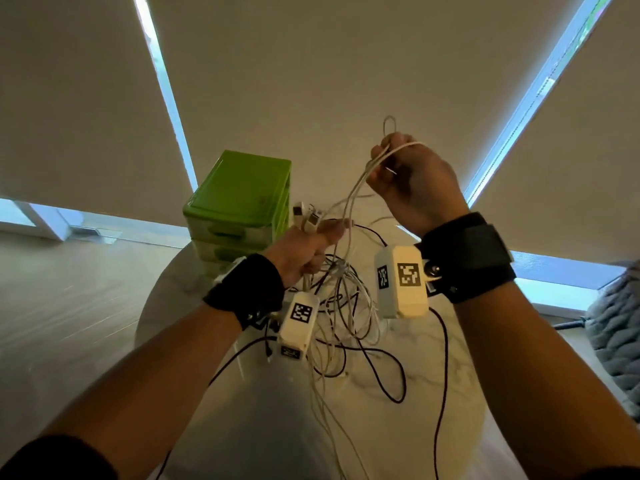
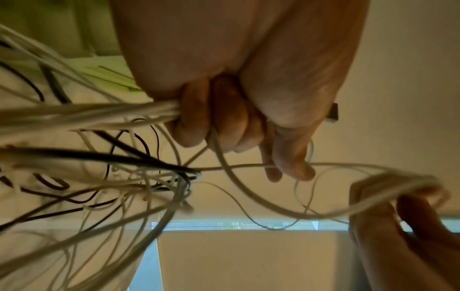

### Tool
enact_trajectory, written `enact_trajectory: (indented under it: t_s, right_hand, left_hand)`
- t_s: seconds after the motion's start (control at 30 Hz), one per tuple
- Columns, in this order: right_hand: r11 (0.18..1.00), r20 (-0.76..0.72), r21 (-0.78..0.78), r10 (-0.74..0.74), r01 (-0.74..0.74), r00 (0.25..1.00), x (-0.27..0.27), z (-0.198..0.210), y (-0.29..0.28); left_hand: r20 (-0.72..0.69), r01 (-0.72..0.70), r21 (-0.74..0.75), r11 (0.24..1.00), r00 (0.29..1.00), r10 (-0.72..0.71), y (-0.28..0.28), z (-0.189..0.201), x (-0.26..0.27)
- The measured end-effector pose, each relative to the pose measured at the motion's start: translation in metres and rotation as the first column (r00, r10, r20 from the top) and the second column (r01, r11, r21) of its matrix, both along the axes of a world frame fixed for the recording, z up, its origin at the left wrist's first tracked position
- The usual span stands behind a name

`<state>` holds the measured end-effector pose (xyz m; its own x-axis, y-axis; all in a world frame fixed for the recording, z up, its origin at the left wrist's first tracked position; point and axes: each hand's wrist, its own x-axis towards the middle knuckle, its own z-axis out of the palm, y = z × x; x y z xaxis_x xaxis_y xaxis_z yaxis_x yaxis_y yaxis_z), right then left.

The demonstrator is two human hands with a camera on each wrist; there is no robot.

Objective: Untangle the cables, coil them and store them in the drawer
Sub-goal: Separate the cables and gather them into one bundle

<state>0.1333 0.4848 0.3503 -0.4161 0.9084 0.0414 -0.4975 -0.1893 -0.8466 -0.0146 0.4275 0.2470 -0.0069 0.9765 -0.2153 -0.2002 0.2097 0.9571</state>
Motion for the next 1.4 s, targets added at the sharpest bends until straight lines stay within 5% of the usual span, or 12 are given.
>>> enact_trajectory:
  t_s: [0.13, 0.23, 0.37, 0.53, 0.63, 0.77, 0.93, 1.13, 1.2, 1.27, 1.33, 1.4]
  right_hand:
    - [0.998, -0.070, -0.055, 0.009, -0.012, 0.998, 0.003, -0.009, 0.009]
    - [0.999, 0.156, 0.049, -0.007, -0.001, 0.988, 0.017, -0.022, 0.015]
    - [0.921, 0.730, 0.283, -0.026, -0.267, 0.683, 0.017, -0.060, -0.001]
    - [0.860, 0.781, 0.385, -0.110, -0.335, 0.615, 0.004, -0.065, -0.014]
    - [0.935, 0.603, 0.324, -0.089, -0.142, 0.793, 0.008, -0.057, -0.006]
    - [1.000, 0.061, -0.009, -0.009, 0.010, 0.998, 0.011, -0.034, 0.008]
    - [0.985, -0.272, -0.173, -0.038, -0.010, 0.962, 0.016, -0.038, 0.020]
    - [0.893, -0.577, -0.253, 0.169, -0.371, 0.799, 0.014, -0.041, 0.017]
    - [0.940, -0.431, -0.202, 0.166, -0.274, 0.887, 0.018, -0.035, 0.021]
    - [0.996, -0.034, -0.051, 0.073, -0.074, 0.997, 0.026, -0.037, 0.024]
    - [0.982, 0.451, 0.183, -0.039, -0.050, 0.892, 0.033, -0.053, 0.023]
    - [0.929, 0.712, 0.289, -0.047, -0.231, 0.701, 0.032, -0.073, 0.015]
  left_hand:
    - [-0.137, 0.040, 0.005, 0.999, 0.990, -0.039, 0.003, 0.001, 0.013]
    - [0.110, -0.018, 0.001, 1.000, 0.994, 0.018, 0.007, 0.008, 0.003]
    - [0.200, 0.026, 0.036, 0.999, 0.979, -0.032, 0.014, 0.027, -0.004]
    - [0.117, 0.037, 0.010, 0.999, 0.992, -0.038, 0.015, 0.030, -0.002]
    - [0.052, 0.028, -0.029, 0.999, 0.998, -0.026, 0.012, 0.020, -0.010]
    - [-0.114, 0.085, -0.070, 0.994, 0.989, -0.093, -0.002, 0.007, 0.001]
    - [-0.312, 0.112, -0.025, 0.993, 0.943, -0.114, -0.001, 0.009, 0.014]
    - [-0.459, 0.120, 0.040, 0.992, 0.884, -0.088, 0.005, 0.009, 0.045]
    - [-0.421, 0.008, 0.040, 0.999, 0.907, 0.010, 0.008, 0.009, 0.045]
    - [-0.152, -0.093, -0.020, 0.995, 0.984, 0.089, 0.014, 0.011, 0.033]
    - [0.078, -0.035, -0.024, 0.999, 0.996, 0.037, 0.019, 0.017, 0.018]
    - [0.111, 0.051, 0.008, 0.999, 0.992, -0.051, 0.022, 0.028, 0.014]
